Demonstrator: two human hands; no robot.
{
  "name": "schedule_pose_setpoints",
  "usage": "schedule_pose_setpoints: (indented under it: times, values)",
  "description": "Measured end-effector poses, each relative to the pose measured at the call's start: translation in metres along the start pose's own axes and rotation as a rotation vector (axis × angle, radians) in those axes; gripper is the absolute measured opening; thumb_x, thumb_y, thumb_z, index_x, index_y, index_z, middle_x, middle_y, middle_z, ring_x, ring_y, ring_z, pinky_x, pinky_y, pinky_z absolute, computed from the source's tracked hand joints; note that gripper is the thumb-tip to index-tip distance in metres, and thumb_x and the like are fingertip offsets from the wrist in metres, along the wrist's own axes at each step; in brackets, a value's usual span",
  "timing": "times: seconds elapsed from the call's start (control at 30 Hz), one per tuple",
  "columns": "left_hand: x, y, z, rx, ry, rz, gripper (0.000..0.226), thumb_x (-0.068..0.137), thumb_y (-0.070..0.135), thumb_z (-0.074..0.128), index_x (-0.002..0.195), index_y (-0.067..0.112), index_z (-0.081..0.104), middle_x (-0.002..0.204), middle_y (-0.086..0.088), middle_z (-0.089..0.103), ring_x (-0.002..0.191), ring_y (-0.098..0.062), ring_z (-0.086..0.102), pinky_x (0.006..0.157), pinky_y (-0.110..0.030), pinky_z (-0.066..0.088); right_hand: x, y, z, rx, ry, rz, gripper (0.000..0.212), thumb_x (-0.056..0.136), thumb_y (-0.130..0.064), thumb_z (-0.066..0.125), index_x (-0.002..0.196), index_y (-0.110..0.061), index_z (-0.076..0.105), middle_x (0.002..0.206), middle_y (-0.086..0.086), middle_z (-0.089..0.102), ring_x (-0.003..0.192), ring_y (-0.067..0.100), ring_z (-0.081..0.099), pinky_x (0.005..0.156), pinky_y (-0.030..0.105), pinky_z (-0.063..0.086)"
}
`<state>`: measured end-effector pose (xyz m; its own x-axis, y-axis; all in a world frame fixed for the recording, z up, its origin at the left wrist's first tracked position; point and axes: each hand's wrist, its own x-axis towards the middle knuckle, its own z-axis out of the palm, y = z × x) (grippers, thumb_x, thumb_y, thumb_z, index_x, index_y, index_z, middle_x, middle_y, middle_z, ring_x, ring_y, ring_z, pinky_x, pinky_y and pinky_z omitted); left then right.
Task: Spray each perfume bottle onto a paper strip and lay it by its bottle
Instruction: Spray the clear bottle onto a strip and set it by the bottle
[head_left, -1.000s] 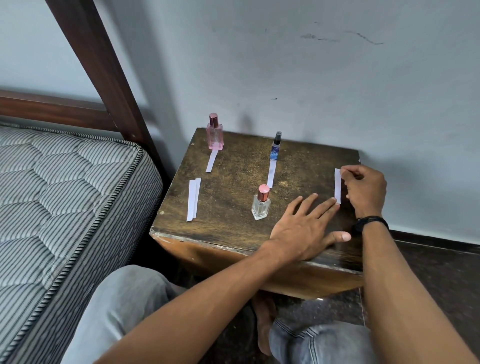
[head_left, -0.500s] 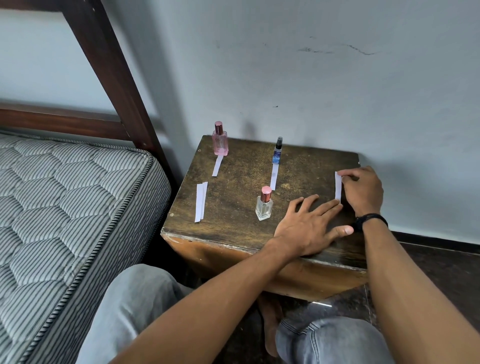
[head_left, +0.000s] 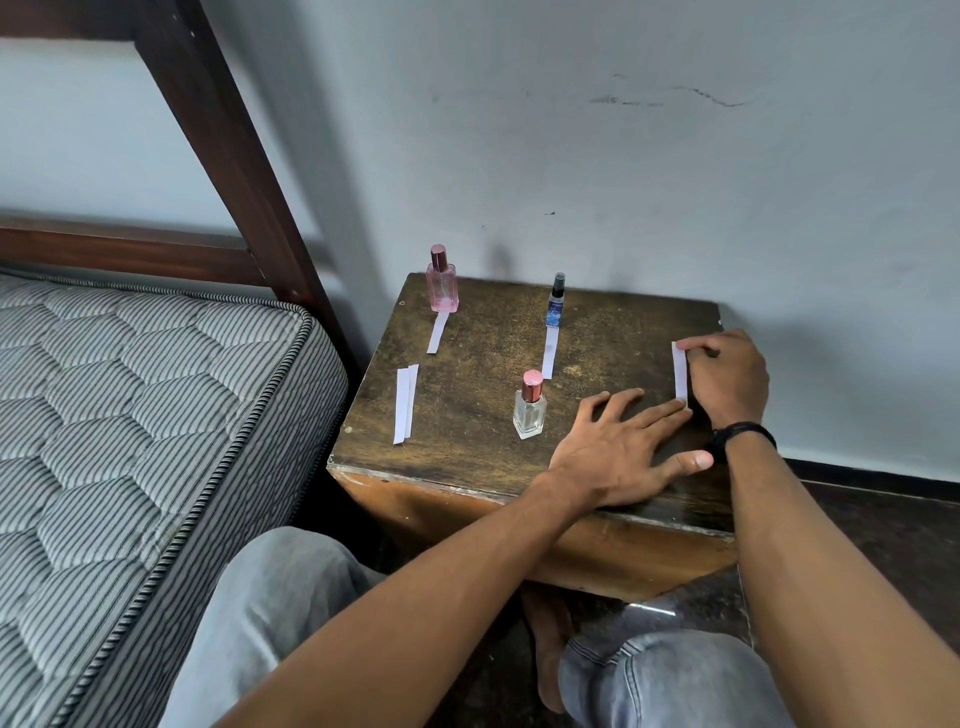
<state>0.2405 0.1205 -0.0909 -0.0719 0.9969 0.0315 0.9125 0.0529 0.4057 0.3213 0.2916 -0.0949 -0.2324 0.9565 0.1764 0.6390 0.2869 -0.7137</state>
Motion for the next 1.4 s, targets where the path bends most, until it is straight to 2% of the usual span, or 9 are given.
schedule_pose_setpoints:
  times: [0.17,0.27,0.4,0.73,0.9,1.03,1.13,1.23,1.4]
  values:
    - [0.001,-0.001,0.001,-0.017,0.014,-0.001,0.081,0.09,0.082,0.002,0.155,0.038,0.022,0.162,0.021,0.024,0.15,-0.013,0.011,0.118,-0.049,0.005,0.0,0.0,-0.001,0.035,0.009,-0.015,0.028,0.098,-0.016,0.056,0.096,-0.028,0.081,0.114,-0.002,0.068,0.098,0.019,0.062,0.08,0.031,0.042]
    - [0.0,-0.001,0.001,-0.031,0.028,-0.004,0.08,0.091,0.082,0.004,0.155,0.039,0.022,0.162,0.02,0.024,0.149,-0.013,0.012,0.119,-0.049,0.006,-0.001,-0.002,-0.002,0.136,0.034,0.004,0.026,0.099,-0.015,0.056,0.095,-0.029,0.078,0.11,-0.005,0.071,0.096,0.022,0.07,0.086,0.04,0.055]
    - [-0.001,-0.001,0.0,-0.046,0.042,-0.009,0.078,0.091,0.081,0.006,0.155,0.039,0.022,0.161,0.021,0.024,0.149,-0.011,0.013,0.118,-0.047,0.008,-0.003,-0.005,-0.005,0.191,0.057,0.024,0.026,0.099,-0.014,0.057,0.09,-0.031,0.074,0.108,-0.004,0.071,0.093,0.026,0.071,0.089,0.045,0.058]
    - [-0.003,-0.001,-0.004,-0.127,0.097,-0.033,0.073,0.094,0.077,0.018,0.152,0.034,0.031,0.159,0.018,0.031,0.146,-0.011,0.02,0.116,-0.046,0.017,-0.007,-0.004,-0.008,0.31,0.135,0.09,0.021,0.095,-0.014,0.059,0.087,-0.023,0.077,0.097,0.001,0.074,0.065,0.015,0.067,0.07,0.04,0.06]
    - [-0.014,0.002,-0.017,-0.168,0.131,0.045,0.057,0.1,0.059,0.041,0.142,0.023,0.05,0.147,0.005,0.052,0.138,-0.016,0.034,0.11,-0.048,0.034,-0.021,-0.003,-0.019,0.427,0.161,0.115,0.016,0.096,-0.013,0.062,0.095,-0.015,0.078,0.1,0.01,0.075,0.06,0.003,0.062,0.047,0.018,0.05]
    - [-0.048,0.008,-0.014,-0.264,0.322,0.198,0.028,0.096,0.028,0.062,0.117,0.012,0.07,0.12,-0.003,0.069,0.115,-0.021,0.052,0.099,-0.041,0.044,-0.05,-0.02,-0.03,0.55,0.185,0.139,0.031,0.093,-0.011,0.064,0.076,-0.033,0.076,0.082,-0.005,0.074,0.066,0.005,0.063,0.052,0.016,0.049]
    - [-0.088,0.008,-0.002,-0.299,0.498,0.21,0.016,0.096,0.02,0.061,0.105,0.013,0.072,0.106,0.0,0.069,0.099,-0.019,0.057,0.089,-0.032,0.047,-0.074,-0.038,-0.027,0.577,0.08,0.154,0.033,0.093,-0.005,0.064,0.079,-0.032,0.077,0.086,-0.006,0.075,0.077,0.011,0.067,0.066,0.022,0.053]
    - [-0.124,0.004,0.003,-0.343,0.637,0.118,0.012,0.097,0.019,0.06,0.102,0.018,0.071,0.102,0.007,0.065,0.096,-0.015,0.057,0.087,-0.026,0.047,-0.101,-0.054,-0.023,0.449,-0.198,0.091,0.035,0.094,-0.003,0.064,0.098,-0.035,0.077,0.102,-0.008,0.073,0.089,0.009,0.069,0.079,0.028,0.056]
    - [-0.149,-0.017,-0.022,-0.458,0.895,-0.228,0.018,0.089,0.018,0.064,0.101,0.031,0.062,0.102,0.022,0.055,0.095,-0.003,0.05,0.083,-0.025,0.045,-0.136,-0.077,-0.007,0.268,-0.574,-0.074,0.052,0.087,0.007,0.071,0.118,-0.034,0.071,0.114,-0.004,0.066,0.098,0.005,0.066,0.081,0.014,0.047]
